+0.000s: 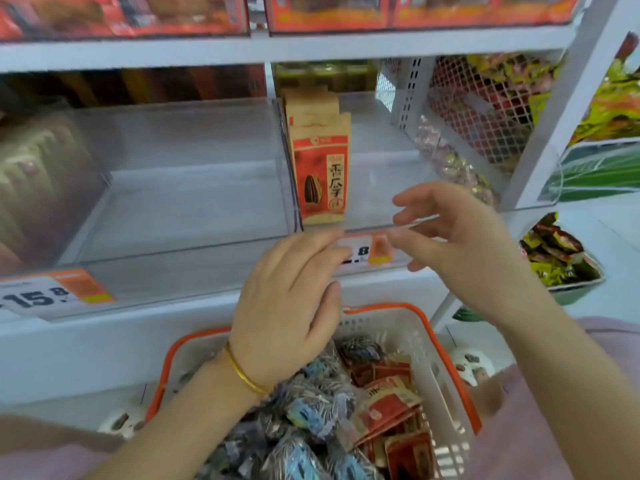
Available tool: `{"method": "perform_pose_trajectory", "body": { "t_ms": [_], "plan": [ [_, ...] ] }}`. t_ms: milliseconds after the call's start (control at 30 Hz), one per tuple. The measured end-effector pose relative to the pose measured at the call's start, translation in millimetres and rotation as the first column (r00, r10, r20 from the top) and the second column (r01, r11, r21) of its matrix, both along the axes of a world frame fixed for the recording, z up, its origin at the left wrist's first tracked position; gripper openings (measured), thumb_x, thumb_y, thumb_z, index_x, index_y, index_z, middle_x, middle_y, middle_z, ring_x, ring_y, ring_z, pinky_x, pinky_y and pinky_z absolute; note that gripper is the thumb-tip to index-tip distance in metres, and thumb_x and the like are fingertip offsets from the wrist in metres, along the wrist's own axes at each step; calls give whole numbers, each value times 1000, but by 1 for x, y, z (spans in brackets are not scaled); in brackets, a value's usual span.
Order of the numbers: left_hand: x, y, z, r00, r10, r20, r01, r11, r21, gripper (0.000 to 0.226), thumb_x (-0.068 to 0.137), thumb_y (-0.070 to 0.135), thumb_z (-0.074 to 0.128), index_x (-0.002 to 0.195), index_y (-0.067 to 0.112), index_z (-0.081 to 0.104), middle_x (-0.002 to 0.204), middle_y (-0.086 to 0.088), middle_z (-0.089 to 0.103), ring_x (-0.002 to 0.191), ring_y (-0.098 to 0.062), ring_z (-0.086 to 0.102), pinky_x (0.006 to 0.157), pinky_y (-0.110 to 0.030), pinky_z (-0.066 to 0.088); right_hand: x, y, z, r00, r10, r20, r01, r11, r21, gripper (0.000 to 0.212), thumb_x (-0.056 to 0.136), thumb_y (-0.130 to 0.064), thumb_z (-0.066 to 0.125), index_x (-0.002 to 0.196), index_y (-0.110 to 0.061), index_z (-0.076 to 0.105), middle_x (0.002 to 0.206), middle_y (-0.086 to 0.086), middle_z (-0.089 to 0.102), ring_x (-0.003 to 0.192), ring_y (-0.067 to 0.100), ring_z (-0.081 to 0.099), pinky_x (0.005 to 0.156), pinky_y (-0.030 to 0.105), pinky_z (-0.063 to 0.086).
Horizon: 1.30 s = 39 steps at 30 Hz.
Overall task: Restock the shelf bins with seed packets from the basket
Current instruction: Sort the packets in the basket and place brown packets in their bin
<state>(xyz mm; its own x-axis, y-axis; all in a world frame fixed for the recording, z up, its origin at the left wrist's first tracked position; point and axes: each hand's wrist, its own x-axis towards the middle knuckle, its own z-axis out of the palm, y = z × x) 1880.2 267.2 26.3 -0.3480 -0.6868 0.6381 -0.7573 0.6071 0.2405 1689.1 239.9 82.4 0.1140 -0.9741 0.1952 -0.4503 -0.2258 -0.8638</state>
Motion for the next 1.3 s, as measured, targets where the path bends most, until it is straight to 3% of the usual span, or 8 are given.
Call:
{"method": "perform_pose_trajectory", "body": {
  "t_ms": [133,267,467,700,867,967,1133,1300],
  "plan": [
    [2,17,-73,975,-87,204,15,943,332,33,88,18,42,110,11,65,120,-7,62,107,-22,53,95,-30,42,-12,2,-90,934,206,-293,-57,893,447,20,86,-9,62,106,-12,59,97,7,63,79,26,66,63,37,56],
    [4,13,-111,950,-111,291,-72,831,551,44,86,27,31,107,14,67,118,-3,63,106,-23,59,91,-36,48,-22,-24,-186,611,489,-623,9,782,623,34,87,-13,61,121,-6,56,112,8,59,91,22,58,69,19,50],
    [5,12,-128,955,-126,268,-60,803,593,31,91,16,43,110,11,67,125,-7,59,118,-24,52,101,-33,38,-28,2,-267,193,775,-602,-141,629,764,107,64,-40,82,147,-23,17,148,10,29,133,35,33,108,48,32],
    [-11,17,-140,961,-199,195,21,749,663,28,95,14,46,117,14,62,134,-3,51,125,-20,43,105,-29,30,-31,16,-274,249,756,-606,-237,654,718,115,59,-65,74,147,-24,14,150,6,23,134,35,29,108,50,33],
    [-14,19,-141,965,-202,165,39,737,675,28,96,15,44,118,16,61,136,-1,48,128,-17,39,107,-25,26,-30,41,-283,107,696,-709,-217,713,667,115,63,-49,80,147,-28,5,156,4,10,137,39,21,102,52,39],
    [-14,19,-142,967,-203,155,42,724,688,28,96,15,44,118,16,61,136,-1,48,129,-16,38,107,-24,24,-37,44,-285,138,677,-723,-196,734,650,104,73,-33,77,148,-30,5,150,4,26,129,37,37,98,47,44],
    [-13,18,-141,976,-183,120,51,725,687,29,95,13,45,120,14,61,135,-2,48,128,-16,39,106,-20,22,-52,32,-267,220,619,-754,-194,786,587,48,86,-27,63,130,-28,43,119,0,60,110,24,58,84,39,52],
    [-15,12,-131,998,-56,7,34,705,708,40,94,19,49,134,16,44,136,0,45,125,-10,39,105,-17,23,-57,9,-209,240,695,-678,-166,717,677,47,84,-35,65,127,-30,48,116,-7,62,107,18,57,85,35,48]
  ]
}}
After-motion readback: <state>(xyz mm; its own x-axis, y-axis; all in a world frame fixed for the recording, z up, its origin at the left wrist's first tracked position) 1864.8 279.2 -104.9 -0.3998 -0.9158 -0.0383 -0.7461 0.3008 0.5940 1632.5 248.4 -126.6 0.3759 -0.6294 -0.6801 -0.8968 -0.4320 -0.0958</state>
